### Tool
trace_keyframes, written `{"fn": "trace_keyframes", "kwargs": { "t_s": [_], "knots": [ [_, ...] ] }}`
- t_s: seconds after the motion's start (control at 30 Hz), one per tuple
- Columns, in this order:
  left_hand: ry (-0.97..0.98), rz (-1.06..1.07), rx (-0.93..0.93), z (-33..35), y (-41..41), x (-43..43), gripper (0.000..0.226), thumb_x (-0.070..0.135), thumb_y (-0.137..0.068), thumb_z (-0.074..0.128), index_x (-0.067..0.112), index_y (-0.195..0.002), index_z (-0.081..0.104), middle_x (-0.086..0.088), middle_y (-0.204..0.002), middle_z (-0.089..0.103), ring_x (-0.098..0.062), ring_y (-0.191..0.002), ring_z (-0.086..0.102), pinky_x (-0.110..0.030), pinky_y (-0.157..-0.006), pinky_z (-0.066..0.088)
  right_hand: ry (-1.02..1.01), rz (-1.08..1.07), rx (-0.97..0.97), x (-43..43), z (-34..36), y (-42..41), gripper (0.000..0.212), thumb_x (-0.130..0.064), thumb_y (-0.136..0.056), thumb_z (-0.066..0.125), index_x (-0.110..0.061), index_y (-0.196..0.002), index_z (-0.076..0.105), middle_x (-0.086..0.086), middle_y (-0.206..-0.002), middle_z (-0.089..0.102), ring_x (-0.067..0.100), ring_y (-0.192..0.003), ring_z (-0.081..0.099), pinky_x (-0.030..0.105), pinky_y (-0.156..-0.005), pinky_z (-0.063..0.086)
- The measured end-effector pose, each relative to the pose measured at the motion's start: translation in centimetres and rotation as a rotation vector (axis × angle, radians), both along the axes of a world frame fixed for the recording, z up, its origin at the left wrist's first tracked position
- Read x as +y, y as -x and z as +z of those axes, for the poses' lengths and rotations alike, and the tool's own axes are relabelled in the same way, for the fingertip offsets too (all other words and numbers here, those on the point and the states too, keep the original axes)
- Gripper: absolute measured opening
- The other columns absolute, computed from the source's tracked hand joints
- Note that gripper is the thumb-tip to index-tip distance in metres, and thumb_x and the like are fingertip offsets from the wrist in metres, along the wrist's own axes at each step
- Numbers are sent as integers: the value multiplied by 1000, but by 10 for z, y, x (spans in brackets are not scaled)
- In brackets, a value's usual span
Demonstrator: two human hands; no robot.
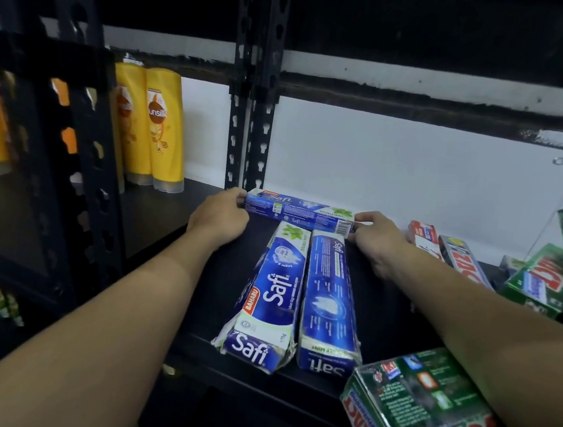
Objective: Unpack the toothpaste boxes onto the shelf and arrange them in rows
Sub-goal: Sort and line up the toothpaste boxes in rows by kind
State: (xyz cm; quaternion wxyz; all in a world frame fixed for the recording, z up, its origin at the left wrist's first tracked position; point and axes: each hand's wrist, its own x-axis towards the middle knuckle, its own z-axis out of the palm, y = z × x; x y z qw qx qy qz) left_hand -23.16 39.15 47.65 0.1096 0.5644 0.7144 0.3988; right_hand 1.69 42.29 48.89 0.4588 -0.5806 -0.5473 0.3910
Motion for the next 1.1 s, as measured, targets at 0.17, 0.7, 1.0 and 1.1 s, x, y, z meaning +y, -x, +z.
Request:
{"fn": "trace_keyframes", "kwargs": {
  "t_s": [0.17,0.7,1.0,1.1],
  "knots": [
    [-13,22,-31,-1,1,1,51,15,-89,48,29,-138,52,10,-137,59,-18,-125,54,-41,-104,45,59,85,-87,-17,24,-4,23,0,-90,61,-7,-111,59,9,-85,60,21,-82,59,35,-76,51],
    [-149,-245,-266,27,-50,-158,11,26,-89,69,32,-98,73,16,-99,73,1,-100,65,-23,-94,45,-189,633,-939,-147,40,-28,49,-55,-101,33,-40,-147,39,-5,-161,22,16,-147,24,25,-116,16],
    [-96,-194,-34,1,-74,-238,61,66,-65,77,34,-116,68,34,-107,62,13,-101,60,-24,-95,51,-200,436,-1051,-170,49,-22,59,-57,-98,40,-26,-148,41,4,-158,31,26,-141,35,33,-110,32],
    [-144,-121,66,1,-83,-245,64,65,-65,79,33,-118,65,33,-97,59,11,-94,61,-21,-86,52,-231,588,-994,-177,47,-22,49,-49,-101,41,-37,-148,38,-2,-163,16,18,-149,20,31,-115,21]
  ]
}}
